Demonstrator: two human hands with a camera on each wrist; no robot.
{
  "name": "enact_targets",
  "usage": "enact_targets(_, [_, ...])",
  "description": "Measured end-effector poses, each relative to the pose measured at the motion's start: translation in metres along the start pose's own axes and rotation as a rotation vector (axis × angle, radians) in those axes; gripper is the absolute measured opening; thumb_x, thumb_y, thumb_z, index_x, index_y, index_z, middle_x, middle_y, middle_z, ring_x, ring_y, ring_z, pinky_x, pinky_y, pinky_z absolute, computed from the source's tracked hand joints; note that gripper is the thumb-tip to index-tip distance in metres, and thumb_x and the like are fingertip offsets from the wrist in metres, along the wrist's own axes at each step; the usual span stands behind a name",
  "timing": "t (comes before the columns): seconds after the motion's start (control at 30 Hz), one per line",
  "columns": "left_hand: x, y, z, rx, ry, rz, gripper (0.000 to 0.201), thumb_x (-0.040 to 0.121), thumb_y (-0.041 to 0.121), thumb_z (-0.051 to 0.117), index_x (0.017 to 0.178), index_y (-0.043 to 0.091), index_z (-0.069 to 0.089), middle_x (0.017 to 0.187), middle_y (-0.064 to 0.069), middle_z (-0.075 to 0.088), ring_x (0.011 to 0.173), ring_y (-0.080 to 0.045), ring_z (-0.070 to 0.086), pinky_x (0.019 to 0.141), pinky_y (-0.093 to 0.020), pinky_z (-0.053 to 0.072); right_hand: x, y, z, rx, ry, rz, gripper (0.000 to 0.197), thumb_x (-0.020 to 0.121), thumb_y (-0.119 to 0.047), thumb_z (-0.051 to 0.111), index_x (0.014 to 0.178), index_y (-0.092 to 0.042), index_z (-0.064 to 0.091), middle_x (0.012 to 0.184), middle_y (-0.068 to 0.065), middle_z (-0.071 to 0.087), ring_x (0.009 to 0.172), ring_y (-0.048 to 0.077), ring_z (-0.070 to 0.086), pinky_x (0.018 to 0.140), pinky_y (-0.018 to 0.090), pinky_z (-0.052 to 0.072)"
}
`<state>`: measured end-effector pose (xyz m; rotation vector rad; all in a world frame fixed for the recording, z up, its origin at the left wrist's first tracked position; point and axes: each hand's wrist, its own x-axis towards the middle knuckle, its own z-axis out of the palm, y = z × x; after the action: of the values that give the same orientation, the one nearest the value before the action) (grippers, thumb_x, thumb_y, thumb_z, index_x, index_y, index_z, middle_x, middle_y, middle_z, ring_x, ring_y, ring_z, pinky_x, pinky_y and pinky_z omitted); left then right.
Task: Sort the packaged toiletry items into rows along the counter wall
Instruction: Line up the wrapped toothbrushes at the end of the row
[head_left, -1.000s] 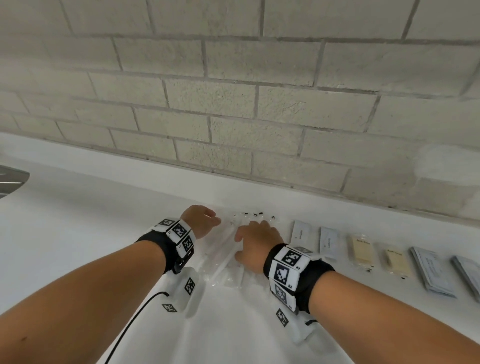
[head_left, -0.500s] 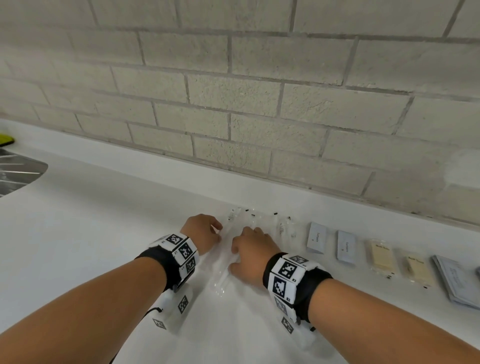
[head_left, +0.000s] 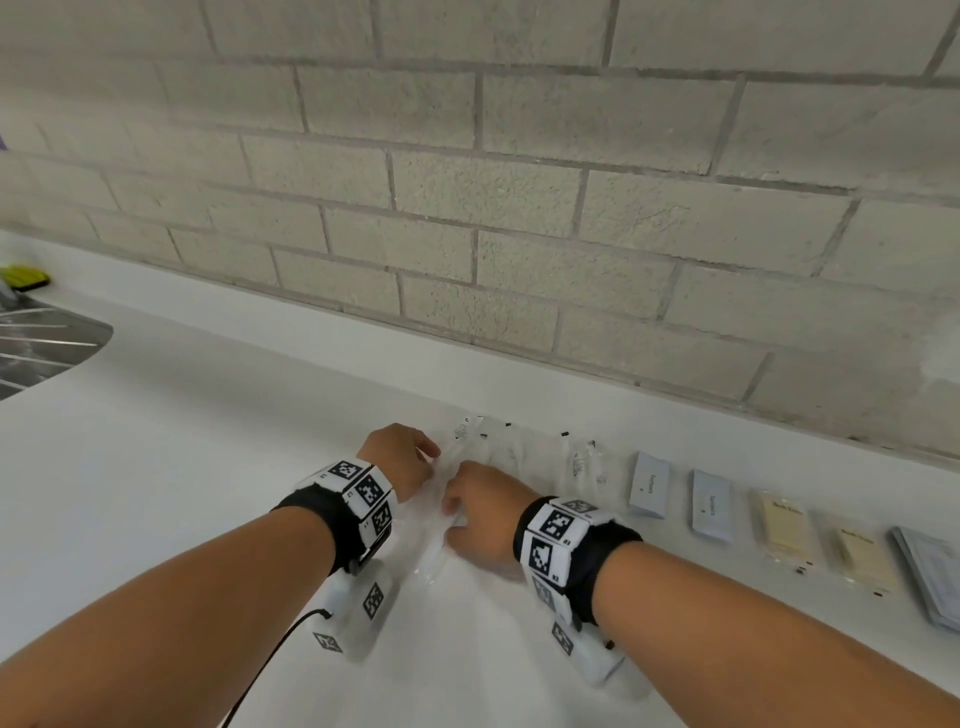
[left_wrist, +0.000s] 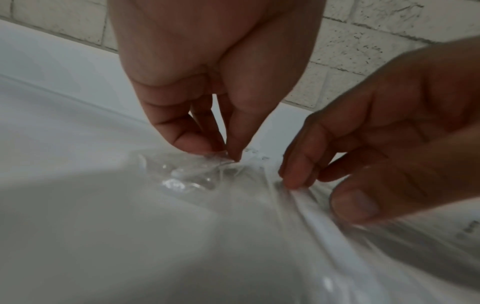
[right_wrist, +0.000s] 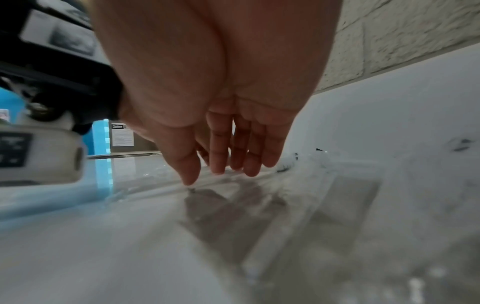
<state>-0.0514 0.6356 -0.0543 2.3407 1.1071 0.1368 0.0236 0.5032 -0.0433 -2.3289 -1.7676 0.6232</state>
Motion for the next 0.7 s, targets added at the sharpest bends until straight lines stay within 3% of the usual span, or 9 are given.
enact_targets(0.1, [0.000, -0.002, -0.003, 0.021, -0.004, -0.023, 0.032, 0.088, 0.012, 0.057, 0.114, 0.023, 0.071, 0.110, 0.002, 0.072, 0.097, -0.015, 0.066, 0.079, -0.019, 0.049, 0.011, 0.013, -0.004, -0.011, -0.006, 0.056, 0.042, 0.088, -0.030, 0.059, 0.127, -0.012, 0.057, 0.131, 0.006, 0.047, 0.120, 0.027, 0.050, 0.103, 0.036, 0.043])
enact_targets(0.23, [0.001, -0.002, -0.003, 0.024, 0.008, -0.039, 0.033, 0.089, 0.013, 0.056, 0.117, 0.023, 0.071, 0.115, 0.000, 0.071, 0.104, -0.017, 0.066, 0.086, -0.021, 0.050, 0.014, 0.026, -0.004, 0.009, -0.009, 0.071, 0.054, 0.087, -0.036, 0.061, 0.135, -0.013, 0.051, 0.139, 0.005, 0.043, 0.129, 0.024, 0.045, 0.109, 0.034, 0.037])
enact_targets(0.33, [0.001, -0.002, -0.004, -0.007, 0.005, -0.050, 0.034, 0.087, 0.028, 0.065, 0.119, 0.020, 0.069, 0.115, -0.001, 0.071, 0.105, -0.017, 0.066, 0.086, -0.022, 0.050, 0.013, 0.026, -0.001, 0.047, 0.009, 0.063, 0.065, 0.083, -0.045, 0.064, 0.138, -0.012, 0.048, 0.139, 0.002, 0.041, 0.128, 0.022, 0.046, 0.106, 0.032, 0.039])
enact_targets(0.4, [0.001, -0.002, -0.004, 0.003, -0.030, -0.039, 0.044, 0.079, 0.036, 0.074, 0.119, 0.019, 0.067, 0.109, 0.001, 0.070, 0.101, -0.015, 0.065, 0.083, -0.020, 0.047, 0.013, 0.025, 0.001, 0.065, 0.036, 0.050, 0.067, 0.082, -0.045, 0.067, 0.137, -0.012, 0.047, 0.138, 0.002, 0.041, 0.124, 0.022, 0.048, 0.103, 0.031, 0.040])
enact_targets(0.47, [0.002, -0.002, -0.004, 0.000, -0.031, -0.051, 0.039, 0.077, 0.027, 0.075, 0.114, 0.018, 0.066, 0.100, 0.002, 0.067, 0.092, -0.015, 0.064, 0.080, -0.023, 0.050, 0.013, 0.023, 0.004, 0.082, 0.070, 0.037, 0.064, 0.080, -0.043, 0.068, 0.135, -0.015, 0.049, 0.137, 0.001, 0.041, 0.123, 0.022, 0.049, 0.103, 0.031, 0.041])
enact_targets(0.57, [0.007, -0.004, -0.001, -0.175, 0.048, -0.086, 0.023, 0.080, 0.010, 0.063, 0.103, 0.012, 0.064, 0.093, -0.003, 0.068, 0.077, -0.020, 0.062, 0.076, -0.033, 0.057, 0.014, 0.023, 0.006, 0.095, 0.102, 0.030, 0.058, 0.081, -0.042, 0.068, 0.130, -0.016, 0.051, 0.137, 0.000, 0.040, 0.123, 0.024, 0.048, 0.104, 0.033, 0.041])
enact_targets(0.7, [0.009, -0.006, 0.000, -0.165, 0.066, -0.103, 0.022, 0.084, 0.010, 0.057, 0.105, 0.011, 0.066, 0.096, -0.006, 0.070, 0.082, -0.022, 0.065, 0.078, -0.031, 0.056, 0.016, 0.024, 0.006, 0.041, 0.089, 0.051, 0.052, 0.085, -0.043, 0.063, 0.127, -0.016, 0.054, 0.137, 0.002, 0.041, 0.123, 0.028, 0.045, 0.106, 0.035, 0.038])
